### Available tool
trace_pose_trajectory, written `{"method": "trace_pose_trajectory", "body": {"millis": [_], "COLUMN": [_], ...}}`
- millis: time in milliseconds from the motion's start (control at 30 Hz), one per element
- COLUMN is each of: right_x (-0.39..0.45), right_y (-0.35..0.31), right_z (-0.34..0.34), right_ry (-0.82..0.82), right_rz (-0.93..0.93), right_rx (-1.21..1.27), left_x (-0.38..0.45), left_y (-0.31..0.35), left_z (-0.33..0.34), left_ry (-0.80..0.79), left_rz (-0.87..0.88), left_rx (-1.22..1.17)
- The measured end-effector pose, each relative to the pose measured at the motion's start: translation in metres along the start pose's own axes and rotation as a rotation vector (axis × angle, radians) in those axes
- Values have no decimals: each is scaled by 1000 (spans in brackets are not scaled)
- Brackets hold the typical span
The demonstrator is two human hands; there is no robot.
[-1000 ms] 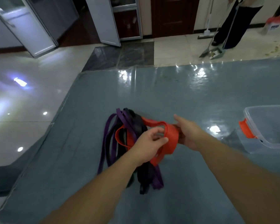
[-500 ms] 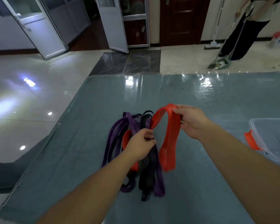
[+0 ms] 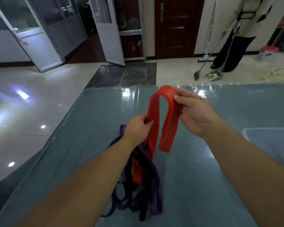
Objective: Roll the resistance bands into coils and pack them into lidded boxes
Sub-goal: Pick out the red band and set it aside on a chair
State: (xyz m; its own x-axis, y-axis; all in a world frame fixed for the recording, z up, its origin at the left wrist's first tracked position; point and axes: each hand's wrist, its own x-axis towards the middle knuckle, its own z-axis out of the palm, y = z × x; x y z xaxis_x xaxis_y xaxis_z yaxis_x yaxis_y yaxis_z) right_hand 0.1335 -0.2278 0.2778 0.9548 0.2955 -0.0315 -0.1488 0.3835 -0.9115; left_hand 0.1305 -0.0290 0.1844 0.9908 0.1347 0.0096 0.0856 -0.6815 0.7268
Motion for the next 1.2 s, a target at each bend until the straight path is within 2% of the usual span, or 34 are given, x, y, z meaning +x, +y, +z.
{"method": "trace_pose_trajectory", "body": {"millis": [100, 167, 300, 367, 467, 567, 700, 800, 1000, 1200], "right_x": [0, 0, -4, -5, -6, -7, -7, -9, -11, -9], "right_y": [1, 4, 18, 28, 40, 45, 47, 44, 38, 33], "right_z": [-7, -9, -4, -2, -3, -2, -4, -7, -15, -15], "right_ry": [105, 120, 133, 144, 134, 166, 156, 150, 134, 53], "right_rz": [3, 30, 99, 108, 112, 126, 100, 77, 32, 25], "right_rx": [-79, -134, -131, -163, -228, -200, -179, -194, -281, -325], "left_x": [10, 19, 31, 34, 39, 39, 27, 20, 19, 7], "left_y": [6, 14, 43, 60, 83, 101, 101, 101, 110, 121], "left_z": [-14, -28, -53, -64, -82, -90, -72, -68, -75, -69], "left_ry": [162, 256, 340, 374, 431, 383, 273, 254, 289, 181], "left_rz": [-10, -5, 62, 106, 223, 240, 155, 115, 144, 148], "left_rx": [31, 4, -44, -149, -210, -219, -212, -245, -286, -415]}}
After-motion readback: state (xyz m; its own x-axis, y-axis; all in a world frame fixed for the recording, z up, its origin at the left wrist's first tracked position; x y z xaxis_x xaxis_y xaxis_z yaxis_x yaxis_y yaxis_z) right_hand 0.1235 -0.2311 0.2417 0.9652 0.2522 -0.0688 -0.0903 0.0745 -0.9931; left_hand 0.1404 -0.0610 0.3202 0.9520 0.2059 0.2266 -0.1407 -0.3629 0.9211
